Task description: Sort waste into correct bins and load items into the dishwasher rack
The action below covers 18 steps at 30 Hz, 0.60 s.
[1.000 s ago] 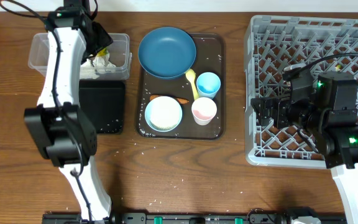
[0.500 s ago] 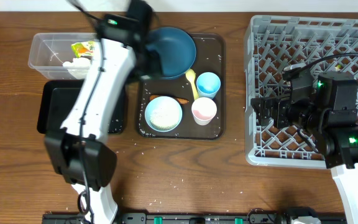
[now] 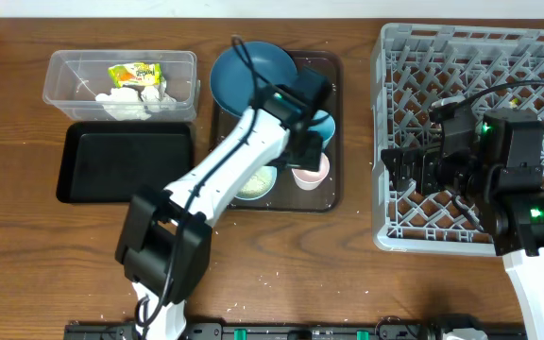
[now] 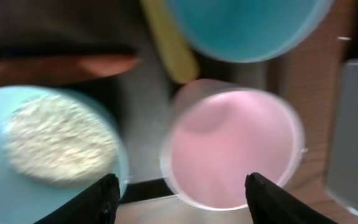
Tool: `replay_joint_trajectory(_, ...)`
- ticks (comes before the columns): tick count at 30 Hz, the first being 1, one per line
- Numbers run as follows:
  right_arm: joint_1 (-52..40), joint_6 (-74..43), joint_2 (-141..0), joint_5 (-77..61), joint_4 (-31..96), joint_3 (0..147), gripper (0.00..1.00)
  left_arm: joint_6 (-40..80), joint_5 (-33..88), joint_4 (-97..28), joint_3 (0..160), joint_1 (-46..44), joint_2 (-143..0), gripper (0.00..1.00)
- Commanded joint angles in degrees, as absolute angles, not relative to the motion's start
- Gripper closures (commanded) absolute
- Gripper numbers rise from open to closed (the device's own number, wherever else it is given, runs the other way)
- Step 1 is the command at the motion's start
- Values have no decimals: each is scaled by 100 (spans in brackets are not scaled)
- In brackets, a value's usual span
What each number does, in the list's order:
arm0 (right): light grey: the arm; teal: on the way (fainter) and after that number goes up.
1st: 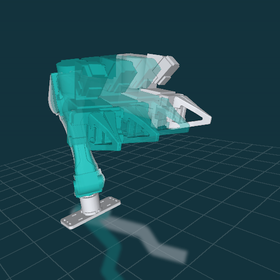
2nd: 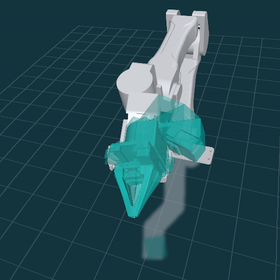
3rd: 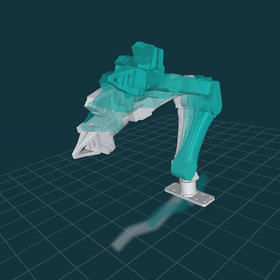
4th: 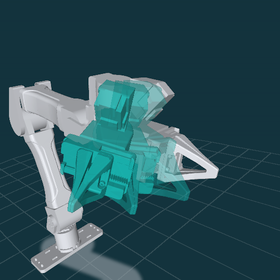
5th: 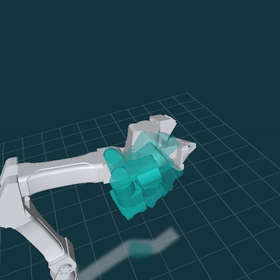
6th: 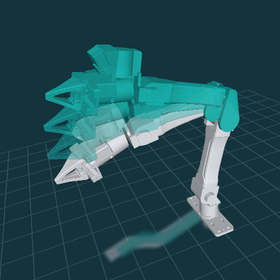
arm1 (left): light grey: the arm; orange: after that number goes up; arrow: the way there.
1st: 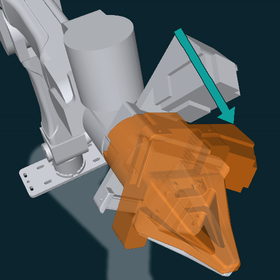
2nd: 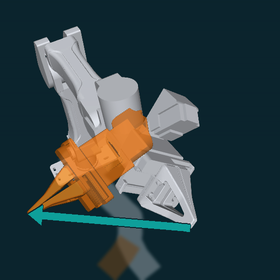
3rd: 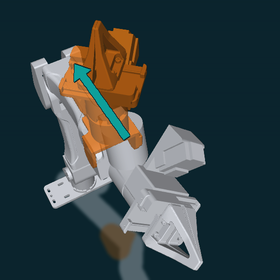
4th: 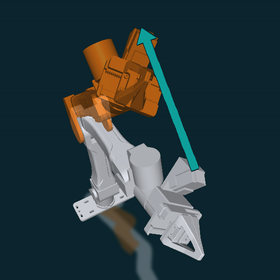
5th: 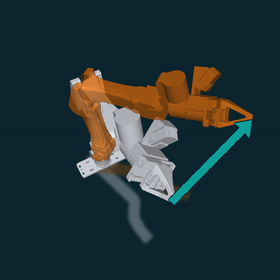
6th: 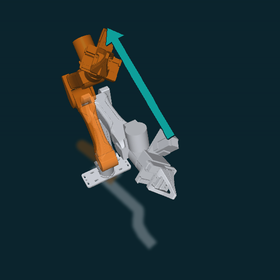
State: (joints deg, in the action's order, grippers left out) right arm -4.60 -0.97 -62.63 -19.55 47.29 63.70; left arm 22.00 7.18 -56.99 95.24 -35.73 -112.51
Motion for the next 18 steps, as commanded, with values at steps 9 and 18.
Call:
replay_joint_trajectory(9, -395, -36, -6265, -1997, 4737, 6471, 1, 2104, 687, -5450, 9321, -3511, -11712, 37)
replay_joint_trajectory(18, -395, -38, -6265, -1997, 4744, 6471, 1, 2171, 716, -5428, 9343, -3468, -11708, 94)
